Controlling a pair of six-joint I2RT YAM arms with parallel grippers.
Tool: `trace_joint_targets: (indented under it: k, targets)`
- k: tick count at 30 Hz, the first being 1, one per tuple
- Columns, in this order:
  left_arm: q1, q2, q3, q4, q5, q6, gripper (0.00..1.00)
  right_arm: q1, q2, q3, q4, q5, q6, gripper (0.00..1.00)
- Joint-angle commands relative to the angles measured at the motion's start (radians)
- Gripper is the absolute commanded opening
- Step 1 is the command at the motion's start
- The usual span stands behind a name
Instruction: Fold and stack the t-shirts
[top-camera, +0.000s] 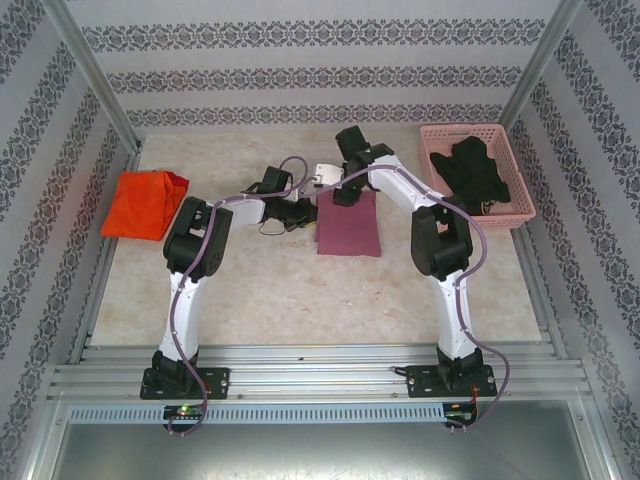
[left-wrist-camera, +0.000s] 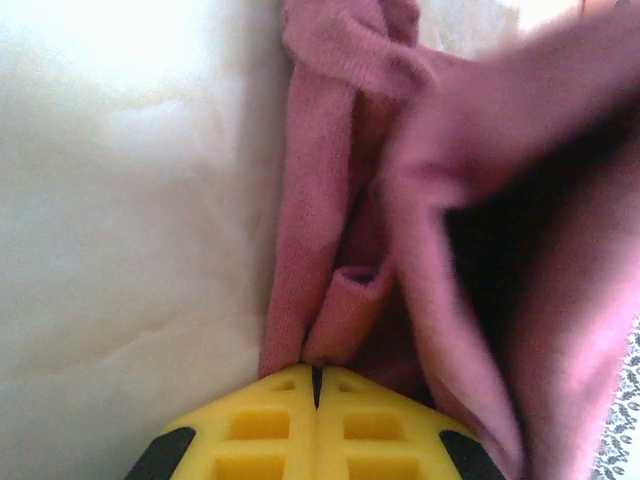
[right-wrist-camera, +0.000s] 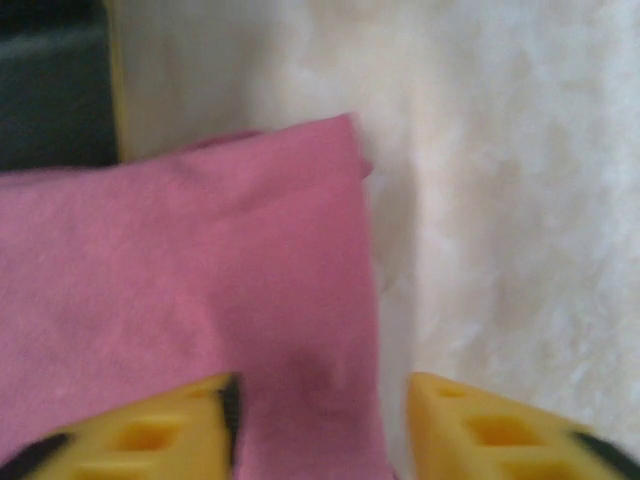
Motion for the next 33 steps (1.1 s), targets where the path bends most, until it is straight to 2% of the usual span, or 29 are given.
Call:
trace_joint_targets:
  k: [1,2,6,9,13,17,20,21,24,29,33]
  targets:
    - [0.036,0.064,-0.083,-0.133,-0.168,0.027,0.00,-0.018,-0.071,-0.074,0.185,-0.024,0.080,0.65]
    - [0.039,0.055,-0.095,-0.124,-0.169,0.022,0.00,-0.022,-0.100,-0.108,0.235,-0.028,0.108,0.70]
    - [0.045,0.019,-0.147,-0.088,-0.170,0.004,0.02,-0.035,-0.193,-0.243,0.379,-0.032,0.227,0.73]
    - [0.052,-0.018,-0.192,-0.053,-0.161,-0.017,0.11,-0.055,-0.256,-0.337,0.466,-0.034,0.383,0.74]
    - [0.062,-0.079,-0.253,-0.025,-0.162,-0.028,0.26,-0.095,-0.319,-0.472,0.602,-0.032,0.667,0.74]
    - [0.072,-0.153,-0.315,-0.002,-0.169,-0.035,0.43,-0.127,-0.339,-0.549,0.609,-0.067,0.856,0.75]
    - [0.082,-0.215,-0.362,0.019,-0.190,-0.044,0.51,-0.129,-0.344,-0.591,0.579,-0.039,0.950,0.75]
    - [0.082,-0.233,-0.376,0.027,-0.196,-0.051,0.54,-0.132,-0.345,-0.598,0.558,-0.026,0.984,0.79]
    - [0.077,-0.290,-0.433,0.098,-0.202,-0.113,0.61,-0.147,-0.360,-0.630,0.505,-0.030,1.073,0.79]
    - [0.029,-0.340,-0.515,0.277,-0.189,-0.258,0.75,-0.195,-0.364,-0.726,0.515,-0.124,1.249,0.81]
    - [-0.024,-0.333,-0.501,0.310,-0.208,-0.273,0.80,-0.231,-0.360,-0.791,0.570,-0.191,1.349,0.85]
